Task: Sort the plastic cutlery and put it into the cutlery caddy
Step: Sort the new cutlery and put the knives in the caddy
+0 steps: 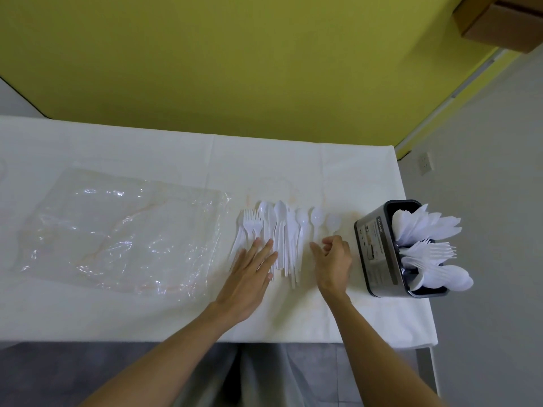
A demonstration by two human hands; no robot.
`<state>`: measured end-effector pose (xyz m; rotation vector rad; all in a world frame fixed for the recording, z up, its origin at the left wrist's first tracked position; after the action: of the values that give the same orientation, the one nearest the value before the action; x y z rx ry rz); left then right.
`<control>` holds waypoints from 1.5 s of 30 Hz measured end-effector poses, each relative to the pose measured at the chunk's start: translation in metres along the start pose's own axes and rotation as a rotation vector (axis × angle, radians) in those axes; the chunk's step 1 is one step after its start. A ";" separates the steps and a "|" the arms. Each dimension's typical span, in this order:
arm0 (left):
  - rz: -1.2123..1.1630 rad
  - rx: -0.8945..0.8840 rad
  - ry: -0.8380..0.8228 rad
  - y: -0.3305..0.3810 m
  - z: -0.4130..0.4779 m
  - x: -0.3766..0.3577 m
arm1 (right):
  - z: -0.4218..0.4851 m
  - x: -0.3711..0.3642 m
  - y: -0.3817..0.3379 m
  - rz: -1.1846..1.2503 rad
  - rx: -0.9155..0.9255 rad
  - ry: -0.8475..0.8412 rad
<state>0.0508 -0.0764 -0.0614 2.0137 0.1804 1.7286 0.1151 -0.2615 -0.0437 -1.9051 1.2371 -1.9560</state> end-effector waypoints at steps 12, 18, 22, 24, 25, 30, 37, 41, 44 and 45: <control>0.144 -0.068 -0.054 0.009 0.000 -0.012 | -0.002 -0.005 -0.004 -0.001 0.022 -0.156; 0.145 -0.071 -0.060 0.010 0.002 -0.010 | 0.011 -0.005 -0.002 0.054 -0.142 -0.245; 0.084 -0.100 -0.067 0.018 0.011 -0.008 | 0.019 0.006 0.001 -0.001 -0.169 -0.163; 0.115 -0.127 -0.094 0.020 0.013 -0.008 | 0.021 0.010 0.006 -0.028 -0.178 -0.130; 0.145 -0.131 -0.101 0.020 0.013 -0.009 | 0.022 0.011 0.008 -0.026 -0.170 -0.113; 0.145 -0.035 -0.118 0.017 0.008 -0.012 | 0.016 0.004 0.000 -0.001 -0.062 -0.120; -0.090 -0.016 0.017 0.016 0.002 -0.002 | 0.026 0.002 0.009 -0.024 -0.161 -0.146; -0.211 0.067 0.143 0.018 0.004 0.005 | 0.022 0.005 0.004 -0.027 -0.089 -0.156; -0.276 0.181 0.252 0.021 0.005 0.013 | 0.009 -0.008 -0.013 -0.083 -0.029 -0.293; -0.292 0.216 0.274 0.022 0.006 0.015 | 0.006 -0.012 -0.019 -0.111 -0.022 -0.313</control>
<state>0.0550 -0.0911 -0.0389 1.7727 0.7419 1.8457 0.1308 -0.2444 -0.0418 -2.2271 1.0893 -1.6112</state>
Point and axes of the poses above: each hand's wrist, its own z-axis towards the middle knuckle, its own x-axis out of the back of the hand, y = z × x, the point moved 1 cm from there along z, towards the middle knuckle, and after that the axes turned 6 degrees about y, right-handed, at the moved point
